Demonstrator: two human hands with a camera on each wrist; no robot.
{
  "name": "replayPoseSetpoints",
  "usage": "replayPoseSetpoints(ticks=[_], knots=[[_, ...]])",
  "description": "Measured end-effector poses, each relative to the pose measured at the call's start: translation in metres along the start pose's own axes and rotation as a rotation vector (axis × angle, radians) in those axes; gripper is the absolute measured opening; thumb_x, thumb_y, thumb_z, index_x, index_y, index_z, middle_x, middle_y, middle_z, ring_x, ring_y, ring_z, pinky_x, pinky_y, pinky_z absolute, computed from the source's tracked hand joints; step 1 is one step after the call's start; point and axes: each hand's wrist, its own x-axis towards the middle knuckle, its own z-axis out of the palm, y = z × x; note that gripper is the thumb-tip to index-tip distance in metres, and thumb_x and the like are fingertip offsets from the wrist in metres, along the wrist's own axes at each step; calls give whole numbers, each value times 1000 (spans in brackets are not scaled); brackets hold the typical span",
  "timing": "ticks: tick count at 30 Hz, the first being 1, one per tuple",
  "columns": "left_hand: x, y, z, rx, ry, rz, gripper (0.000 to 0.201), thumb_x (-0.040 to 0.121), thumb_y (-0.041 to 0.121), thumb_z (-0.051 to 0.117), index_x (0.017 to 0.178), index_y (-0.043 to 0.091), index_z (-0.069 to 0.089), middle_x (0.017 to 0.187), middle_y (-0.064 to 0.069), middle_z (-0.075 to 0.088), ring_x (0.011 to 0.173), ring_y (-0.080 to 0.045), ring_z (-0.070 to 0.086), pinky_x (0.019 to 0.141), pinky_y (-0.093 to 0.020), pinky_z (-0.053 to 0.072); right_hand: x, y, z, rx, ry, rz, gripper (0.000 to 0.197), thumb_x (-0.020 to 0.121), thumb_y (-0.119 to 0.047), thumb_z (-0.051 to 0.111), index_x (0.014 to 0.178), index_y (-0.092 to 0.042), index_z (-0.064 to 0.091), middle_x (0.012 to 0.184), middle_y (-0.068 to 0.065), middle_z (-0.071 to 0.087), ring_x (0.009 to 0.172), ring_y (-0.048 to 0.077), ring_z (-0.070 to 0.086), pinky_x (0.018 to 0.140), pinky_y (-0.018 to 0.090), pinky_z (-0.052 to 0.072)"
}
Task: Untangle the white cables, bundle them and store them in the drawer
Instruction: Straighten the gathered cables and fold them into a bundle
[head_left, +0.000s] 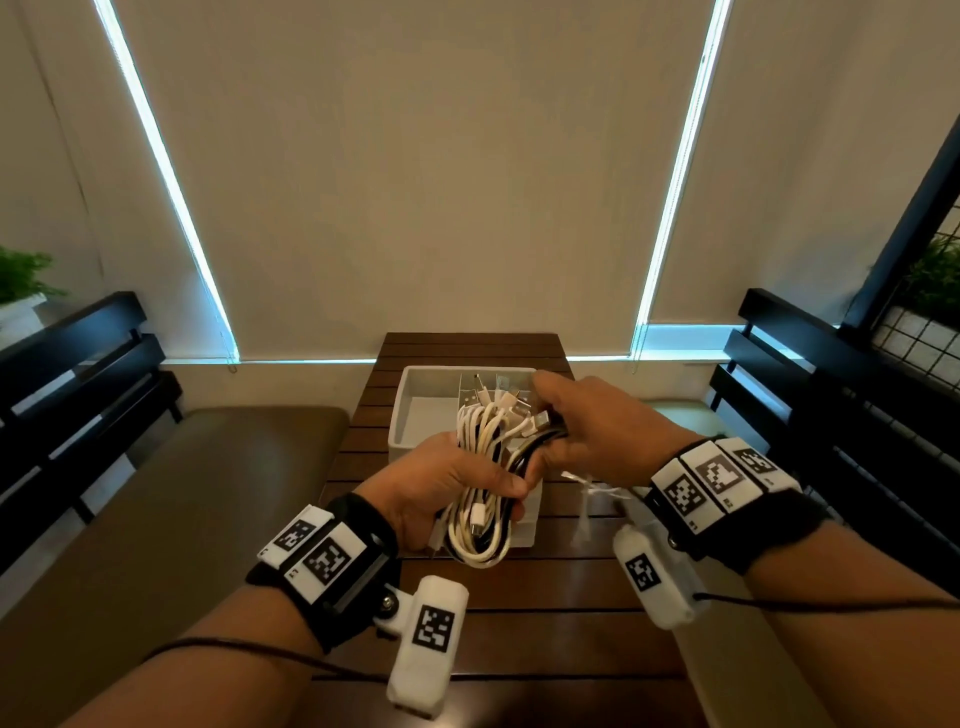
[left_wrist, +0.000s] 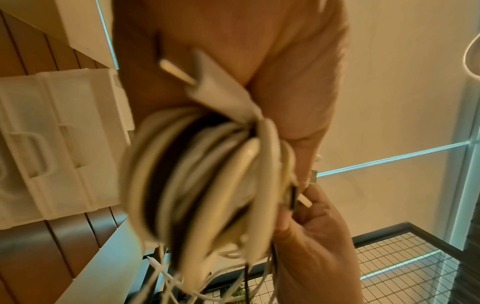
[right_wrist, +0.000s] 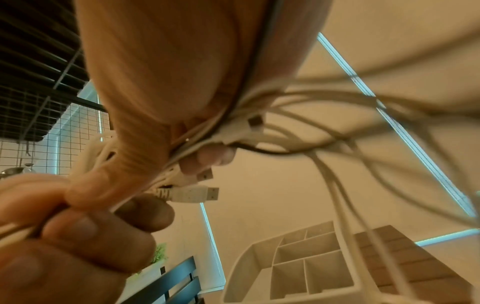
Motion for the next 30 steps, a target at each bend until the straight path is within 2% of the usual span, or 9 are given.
replayPoseSetpoints(ticks=[6,11,15,19,21,24,26,28,30], knots=[[0,-4,2,-52,-17,7,31,72,-5,70,101,6,64,77,-15,65,66,-24,67,62,-35,56,0,3,2,121,69,-33,33,79,-8,74,82,-26,47,74,-14,59,69,-5,59,58,10,41],[2,-12,13,24,82,66,25,75,-3,71,99,6,67,74,-12,63,62,-21,63,60,-33,54,3,8,8,75,215,12,40,73,-9,79,72,-28,43,66,-6,57,56,8,52,52,25,43],[3,-22,16,-6,192,113,19,73,-4,68,91,3,66,66,-15,60,54,-23,61,54,-30,51,-1,7,15,56,301,45,37,70,-24,81,70,-26,44,62,-11,52,55,5,47,53,22,35],[9,-20,9,-71,319,164,18,73,-2,67,91,-1,69,70,-17,60,57,-25,60,56,-32,51,-9,0,36,-50,511,8,32,73,-54,66,86,-27,55,93,-9,55,89,10,49,78,30,38],[12,-19,4,-95,375,177,21,75,3,67,94,-5,69,74,-16,63,64,-26,62,60,-34,51,-16,-10,48,19,626,31,30,78,-52,66,84,-25,53,87,-10,52,81,10,47,72,25,40],[15,-16,3,-105,401,200,23,75,10,69,90,-7,67,73,-14,63,67,-25,62,59,-33,50,-22,-26,61,312,375,300,40,73,-60,69,84,-26,51,78,-9,56,68,6,52,58,21,43],[15,-13,7,-144,391,218,17,77,7,68,89,-5,67,74,-15,65,67,-26,65,57,-31,51,-19,-28,71,600,102,459,55,62,-61,77,100,-27,54,93,-9,63,82,5,61,70,25,53],[16,-14,11,-138,386,259,24,79,2,66,100,-9,66,86,-20,68,75,-28,68,60,-29,54,-12,-28,77,828,-79,461,78,53,-46,89,119,-21,57,109,-5,68,101,14,65,91,39,54],[17,-18,15,-101,384,278,28,80,-1,65,107,-9,65,97,-24,70,85,-29,70,65,-26,55,-3,-25,80,960,-158,457,63,51,-19,88,108,-3,67,103,14,72,97,32,68,94,53,51]])
